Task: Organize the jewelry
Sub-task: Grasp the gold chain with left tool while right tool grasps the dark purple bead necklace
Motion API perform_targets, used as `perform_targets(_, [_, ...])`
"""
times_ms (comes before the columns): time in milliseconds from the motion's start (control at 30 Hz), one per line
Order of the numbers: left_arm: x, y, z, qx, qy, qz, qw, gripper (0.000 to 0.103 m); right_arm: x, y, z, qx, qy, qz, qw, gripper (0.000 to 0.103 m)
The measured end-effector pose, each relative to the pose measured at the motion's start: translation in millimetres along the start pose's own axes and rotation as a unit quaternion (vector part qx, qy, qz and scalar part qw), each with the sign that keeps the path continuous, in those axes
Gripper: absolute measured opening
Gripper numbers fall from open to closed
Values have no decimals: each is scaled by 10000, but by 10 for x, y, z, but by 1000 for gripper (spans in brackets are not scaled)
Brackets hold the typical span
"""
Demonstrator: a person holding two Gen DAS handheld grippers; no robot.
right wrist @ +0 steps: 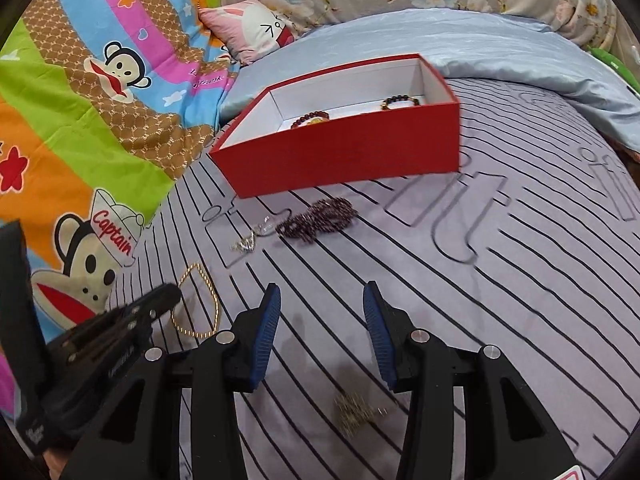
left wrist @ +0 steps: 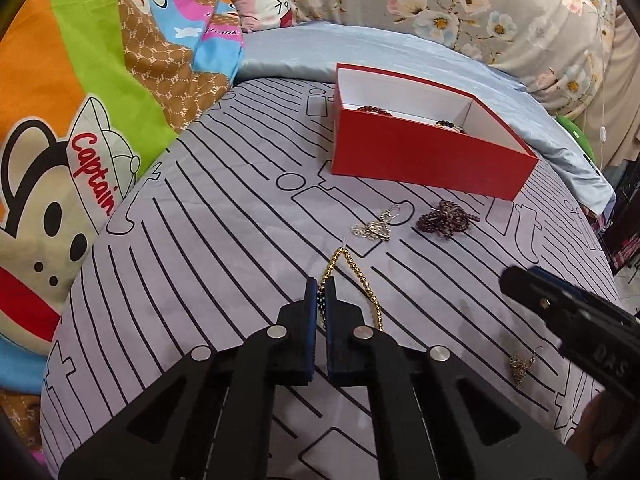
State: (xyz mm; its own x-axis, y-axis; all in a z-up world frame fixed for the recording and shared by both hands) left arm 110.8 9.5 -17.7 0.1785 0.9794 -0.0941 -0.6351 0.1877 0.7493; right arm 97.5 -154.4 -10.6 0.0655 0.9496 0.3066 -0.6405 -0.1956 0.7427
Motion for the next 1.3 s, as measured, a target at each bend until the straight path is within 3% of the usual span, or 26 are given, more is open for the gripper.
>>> perform_targets(367, [137, -103, -16, 102, 143, -44, 9998, 3, 169, -513, 281, 163, -78, 93, 9998, 43])
perform_targets(767, [199, -202, -28, 195, 217, -81, 9995, 3, 119, -722, 443, 65, -119, -141, 9998, 42])
perform_targets(933, [217, -208, -19, 202, 245, -96, 9994, 3, 68, -711, 431, 86, -96, -229, 9997, 15])
perform_targets(1300, [145, 47, 80, -25, 240, -219, 9995, 3, -10, -155, 358, -270, -177, -69, 9995, 13])
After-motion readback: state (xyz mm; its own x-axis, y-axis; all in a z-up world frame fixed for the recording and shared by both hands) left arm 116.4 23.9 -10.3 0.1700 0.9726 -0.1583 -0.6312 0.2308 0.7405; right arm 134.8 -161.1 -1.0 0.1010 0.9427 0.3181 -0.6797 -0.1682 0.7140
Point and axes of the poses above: each gripper's, at about its wrist camera, not at the fingertips, and y roughly against the way its jaws point, x to its left, z to its top, the point moved 4 cm from there along -y, roughly the way its jaws point, and after that the axes turned 2 degrees about -y, right-handed, at the moved point
